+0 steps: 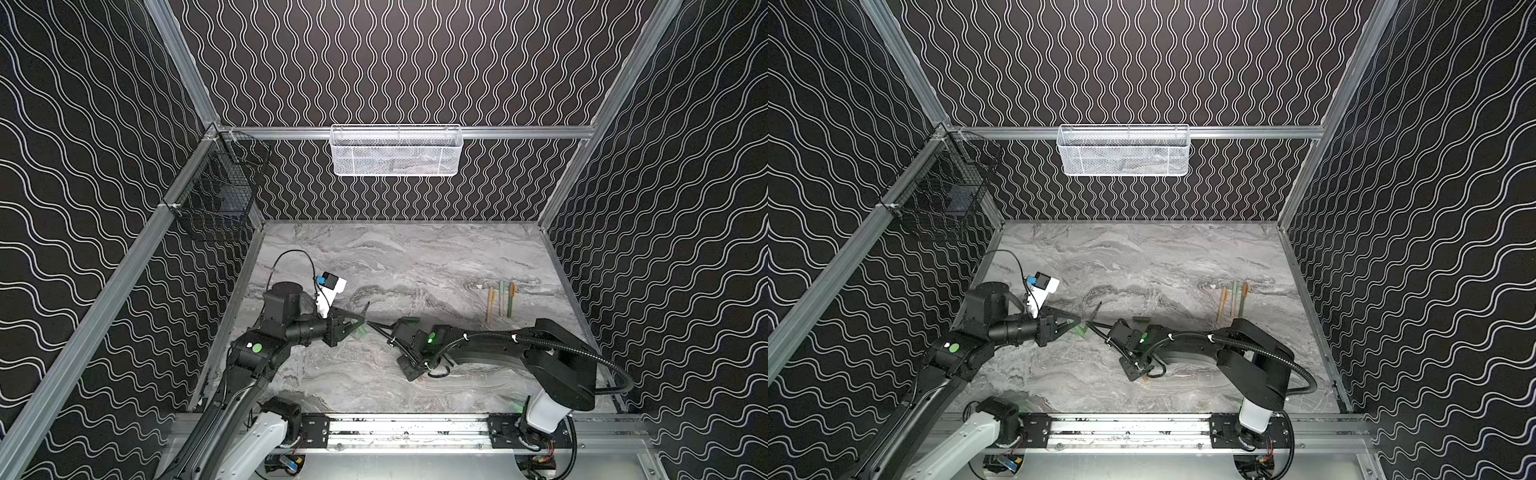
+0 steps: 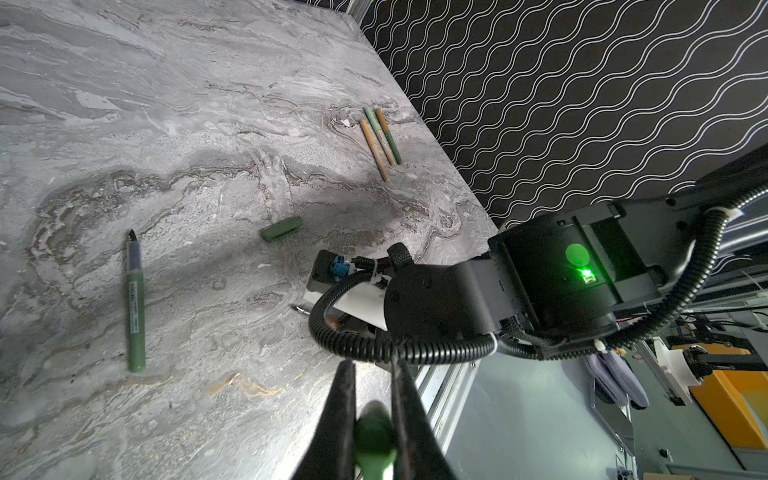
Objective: Insert the pens into the pen caps
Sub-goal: 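Lift the orange-bodied pen tip-up toward the green cap in the left gripper, then push the pen tip up into the green cap while the left gripper holds it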
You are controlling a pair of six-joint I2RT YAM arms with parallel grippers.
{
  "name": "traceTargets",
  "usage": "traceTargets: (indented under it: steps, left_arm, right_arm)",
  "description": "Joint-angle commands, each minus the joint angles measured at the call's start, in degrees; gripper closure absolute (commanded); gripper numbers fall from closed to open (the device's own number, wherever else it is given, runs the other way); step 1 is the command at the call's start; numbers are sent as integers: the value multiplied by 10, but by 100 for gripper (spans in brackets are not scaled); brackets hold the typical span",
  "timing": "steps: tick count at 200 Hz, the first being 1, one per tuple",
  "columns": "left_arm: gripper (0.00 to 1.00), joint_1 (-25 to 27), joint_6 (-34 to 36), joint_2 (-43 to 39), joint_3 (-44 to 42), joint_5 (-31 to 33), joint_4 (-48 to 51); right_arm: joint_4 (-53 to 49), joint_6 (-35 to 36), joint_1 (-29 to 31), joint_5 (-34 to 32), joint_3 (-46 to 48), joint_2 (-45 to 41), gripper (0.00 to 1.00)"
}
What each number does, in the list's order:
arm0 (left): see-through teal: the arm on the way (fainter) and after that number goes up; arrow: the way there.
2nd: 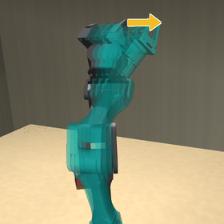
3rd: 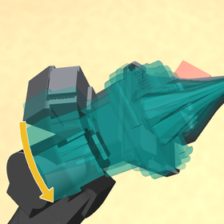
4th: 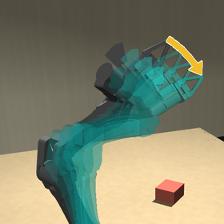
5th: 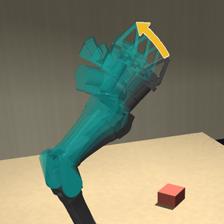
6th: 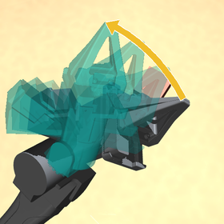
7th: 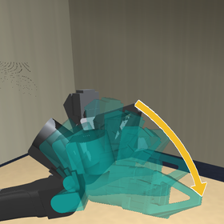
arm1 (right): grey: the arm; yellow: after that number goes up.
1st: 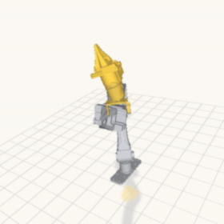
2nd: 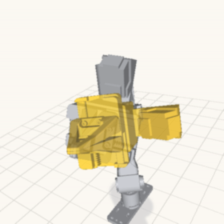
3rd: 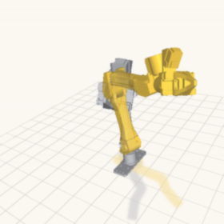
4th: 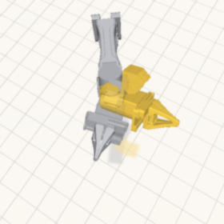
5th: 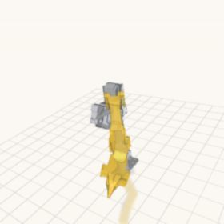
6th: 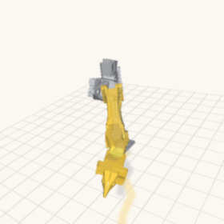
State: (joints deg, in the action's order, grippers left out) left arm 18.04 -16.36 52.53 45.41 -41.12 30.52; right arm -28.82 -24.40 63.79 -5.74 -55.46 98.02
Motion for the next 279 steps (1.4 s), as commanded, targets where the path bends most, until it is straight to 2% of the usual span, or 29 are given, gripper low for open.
traceTargets:
  steps: [1,34,58,118,143,189,279]
  left_arm:
    - [100,-1,0,-2,0,-6,-18]
    - [100,-1,-2,-6,-3,-11,-24]
    - [100,-1,-4,-8,-4,-25,-30]
    - [100,-2,-23,-18,-21,-112,-85]
    - [100,-2,-29,-24,-25,-130,-98]
    - [100,-1,-55,-28,-42,-189,-150]
    - [100,5,-65,-24,-47,-206,-169]
  right_arm:
    - [10,16,1,19,16,-36,99]
    - [77,49,1,29,64,-138,100]
    - [128,82,5,67,100,-209,100]
    - [236,130,17,165,152,-330,100]
    - [270,144,30,186,152,-342,100]
    - [276,165,48,174,137,-341,100]
    - [280,176,49,167,157,-388,100]
